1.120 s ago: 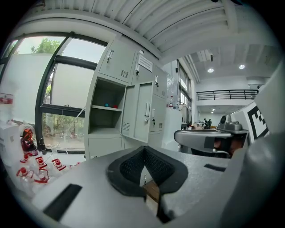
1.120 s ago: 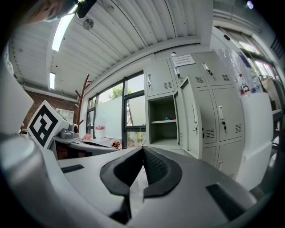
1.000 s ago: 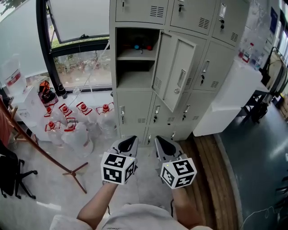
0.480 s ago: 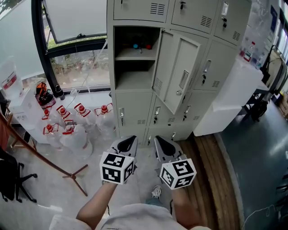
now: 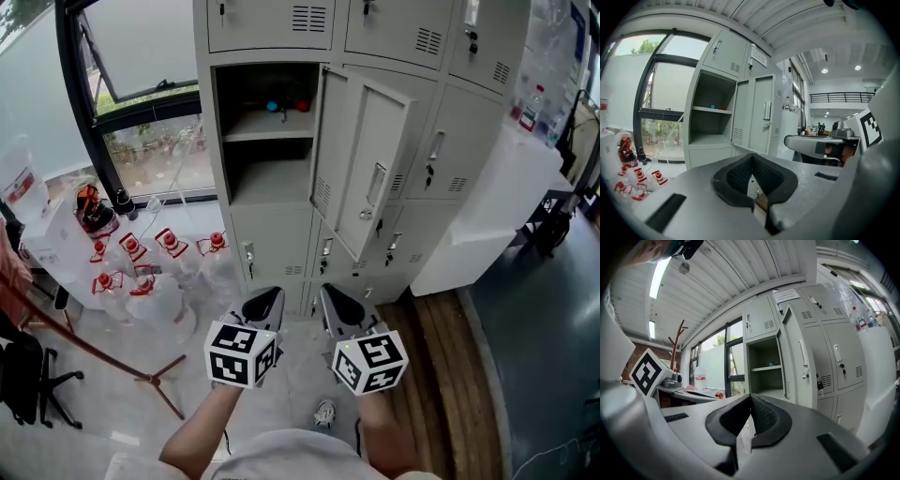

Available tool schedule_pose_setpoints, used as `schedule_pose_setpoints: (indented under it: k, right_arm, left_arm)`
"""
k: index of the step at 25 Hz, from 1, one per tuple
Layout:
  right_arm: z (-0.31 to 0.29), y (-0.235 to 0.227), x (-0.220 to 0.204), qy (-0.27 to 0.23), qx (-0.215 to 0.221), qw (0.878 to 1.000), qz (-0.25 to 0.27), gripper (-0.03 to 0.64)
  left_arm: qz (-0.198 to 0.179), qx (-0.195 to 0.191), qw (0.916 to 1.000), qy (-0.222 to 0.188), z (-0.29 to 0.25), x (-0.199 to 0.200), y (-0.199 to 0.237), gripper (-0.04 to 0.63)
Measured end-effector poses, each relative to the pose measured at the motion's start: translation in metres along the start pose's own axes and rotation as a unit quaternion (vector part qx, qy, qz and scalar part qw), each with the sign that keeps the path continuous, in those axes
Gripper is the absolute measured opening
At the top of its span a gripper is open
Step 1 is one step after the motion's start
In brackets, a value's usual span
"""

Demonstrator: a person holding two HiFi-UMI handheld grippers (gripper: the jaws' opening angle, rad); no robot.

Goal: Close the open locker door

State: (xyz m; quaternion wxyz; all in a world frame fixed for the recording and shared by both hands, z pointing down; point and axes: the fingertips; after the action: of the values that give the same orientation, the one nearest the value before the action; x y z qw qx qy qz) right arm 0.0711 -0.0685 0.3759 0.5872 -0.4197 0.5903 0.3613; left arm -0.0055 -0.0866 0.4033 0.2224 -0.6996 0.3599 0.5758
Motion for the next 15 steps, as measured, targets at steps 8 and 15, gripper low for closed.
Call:
schedule_pose_setpoints:
  k: [8, 15]
  right_arm:
    - [-0.01, -0.06, 0.02, -0.021, 0.01, 1.0, 0.006, 0.005]
    - [-0.016, -0.099, 0.037, -0.036, 0.027, 0.999, 0.009, 0.006]
  left_arm:
    - [-0.006, -0.001, 1.0, 0.001, -0.058, 0.018, -0.019, 0.006]
    - [-0.003, 0.023, 0.9997, -0.001, -0.087, 0.029, -0.023, 0.006]
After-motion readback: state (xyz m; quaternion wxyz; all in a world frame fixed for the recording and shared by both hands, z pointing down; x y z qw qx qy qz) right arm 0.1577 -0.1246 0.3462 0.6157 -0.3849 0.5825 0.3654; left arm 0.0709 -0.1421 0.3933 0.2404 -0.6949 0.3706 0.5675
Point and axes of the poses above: the fingertips, and each gripper's own axes: z backward along the fingers, y to its left, x out of its top, and after that the axes turned 1 degree about -x, right-handed
